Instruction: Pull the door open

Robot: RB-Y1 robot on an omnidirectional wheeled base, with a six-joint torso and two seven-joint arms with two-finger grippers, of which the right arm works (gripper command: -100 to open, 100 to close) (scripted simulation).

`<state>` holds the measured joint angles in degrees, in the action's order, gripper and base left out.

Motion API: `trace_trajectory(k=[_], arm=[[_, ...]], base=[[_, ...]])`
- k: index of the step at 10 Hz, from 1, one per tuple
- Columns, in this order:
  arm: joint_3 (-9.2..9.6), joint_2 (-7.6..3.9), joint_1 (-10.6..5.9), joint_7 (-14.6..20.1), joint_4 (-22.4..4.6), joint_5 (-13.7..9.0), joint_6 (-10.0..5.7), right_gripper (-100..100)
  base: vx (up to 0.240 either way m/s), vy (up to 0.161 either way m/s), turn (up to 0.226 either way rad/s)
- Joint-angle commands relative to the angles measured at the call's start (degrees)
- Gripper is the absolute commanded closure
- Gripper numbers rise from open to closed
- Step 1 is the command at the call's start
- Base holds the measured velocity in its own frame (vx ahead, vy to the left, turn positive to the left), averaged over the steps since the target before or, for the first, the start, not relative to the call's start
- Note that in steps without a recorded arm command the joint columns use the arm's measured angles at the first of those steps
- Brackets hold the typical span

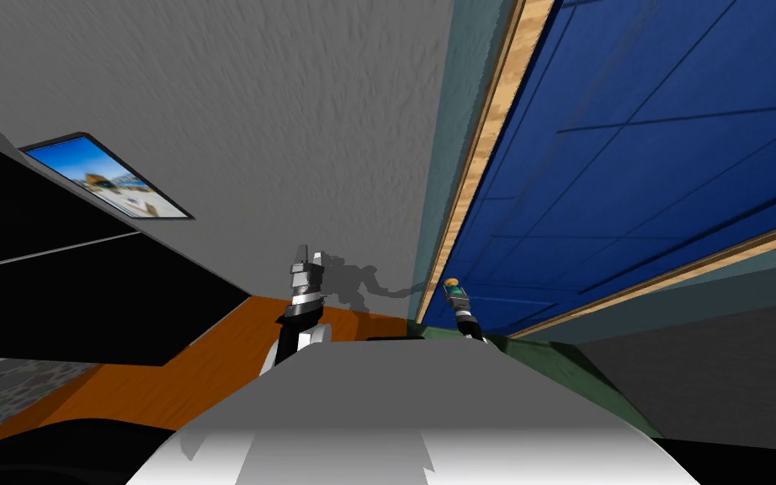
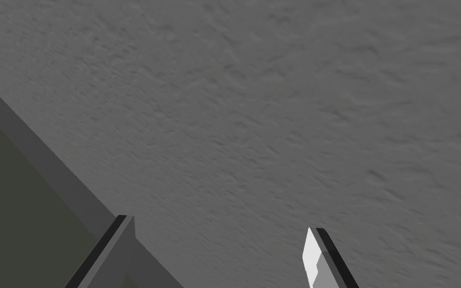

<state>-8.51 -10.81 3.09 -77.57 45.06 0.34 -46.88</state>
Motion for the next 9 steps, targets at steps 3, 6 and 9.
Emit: trace_trajectory(k=[3, 6, 9], arm=[[0.05, -0.01, 0.05, 0.0, 0.0, 0.0, 0.04, 100], [0.05, -0.01, 0.05, 0.0, 0.0, 0.0, 0.04, 100], [-0.08, -0.33, 0.31, 4.7, -0.2, -1.0, 0.21, 100]], base=[[-0.023, 0.000, -0.005], [-0.009, 0.002, -0.003], [-0.021, -0.007, 0.055]])
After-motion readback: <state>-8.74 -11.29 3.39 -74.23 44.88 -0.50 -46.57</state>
